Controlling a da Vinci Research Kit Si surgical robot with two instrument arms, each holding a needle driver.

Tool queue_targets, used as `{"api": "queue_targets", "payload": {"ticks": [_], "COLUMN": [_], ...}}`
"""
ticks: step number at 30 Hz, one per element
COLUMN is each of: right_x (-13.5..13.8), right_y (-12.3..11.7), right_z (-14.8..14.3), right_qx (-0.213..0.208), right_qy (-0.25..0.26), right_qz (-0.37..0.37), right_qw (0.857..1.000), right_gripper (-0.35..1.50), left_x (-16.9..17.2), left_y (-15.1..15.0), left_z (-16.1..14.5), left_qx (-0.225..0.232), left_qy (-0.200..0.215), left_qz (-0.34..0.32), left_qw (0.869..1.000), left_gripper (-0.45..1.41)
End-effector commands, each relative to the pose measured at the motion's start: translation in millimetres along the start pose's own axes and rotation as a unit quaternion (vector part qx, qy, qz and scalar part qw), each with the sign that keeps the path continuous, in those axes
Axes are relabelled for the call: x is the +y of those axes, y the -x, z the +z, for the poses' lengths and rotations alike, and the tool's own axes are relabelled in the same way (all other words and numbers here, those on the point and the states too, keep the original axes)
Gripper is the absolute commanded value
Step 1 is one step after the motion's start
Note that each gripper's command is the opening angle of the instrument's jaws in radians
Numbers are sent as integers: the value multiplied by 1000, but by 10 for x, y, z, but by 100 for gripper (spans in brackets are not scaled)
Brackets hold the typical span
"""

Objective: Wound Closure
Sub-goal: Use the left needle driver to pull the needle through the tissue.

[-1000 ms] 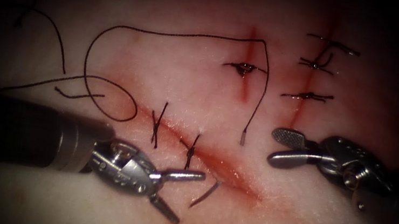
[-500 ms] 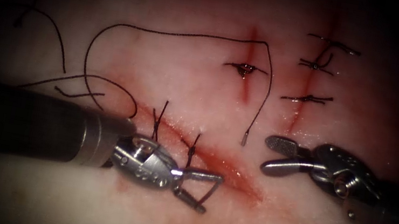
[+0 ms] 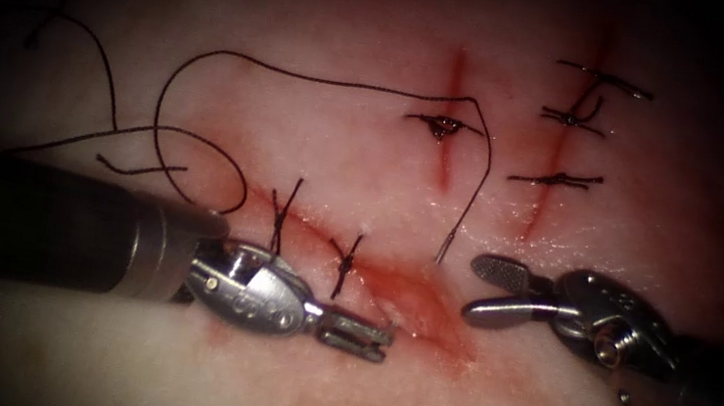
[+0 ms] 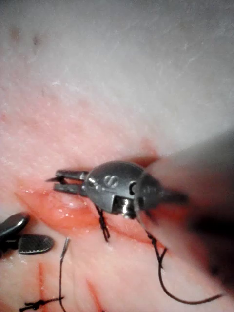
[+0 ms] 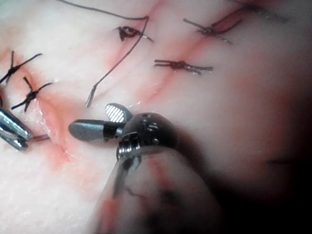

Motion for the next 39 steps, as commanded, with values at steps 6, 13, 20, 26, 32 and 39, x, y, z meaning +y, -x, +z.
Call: {"api": "queue_targets", "payload": {"ticks": [6,13,20,26,32,39], "right_x": [-2,2,-1,-5,-9,-33], "right_y": [6,-2,-23,-23,-21,-26], "right_z": [10,12,7,5,4,-3], "right_qx": [2,-40,-49,-88,-109,-61], "right_qy": [4,40,55,68,89,42], "right_qz": [-1,-225,-305,-312,-313,-270], "right_qw": [1000,973,950,944,939,960], "right_gripper": [121,124,129,136,148,131], "left_x": [-2,4,13,23,24,3], "left_y": [-16,-30,-59,-96,-133,-173], "left_z": [0,-1,-8,-16,-19,-29], "left_qx": [46,65,84,91,98,92], "left_qy": [26,44,60,72,76,28], "left_qz": [-179,-306,-371,-394,-346,-186], "left_qw": [982,949,923,912,930,978], "left_gripper": [-45,-45,-45,-45,-45,-45]}}
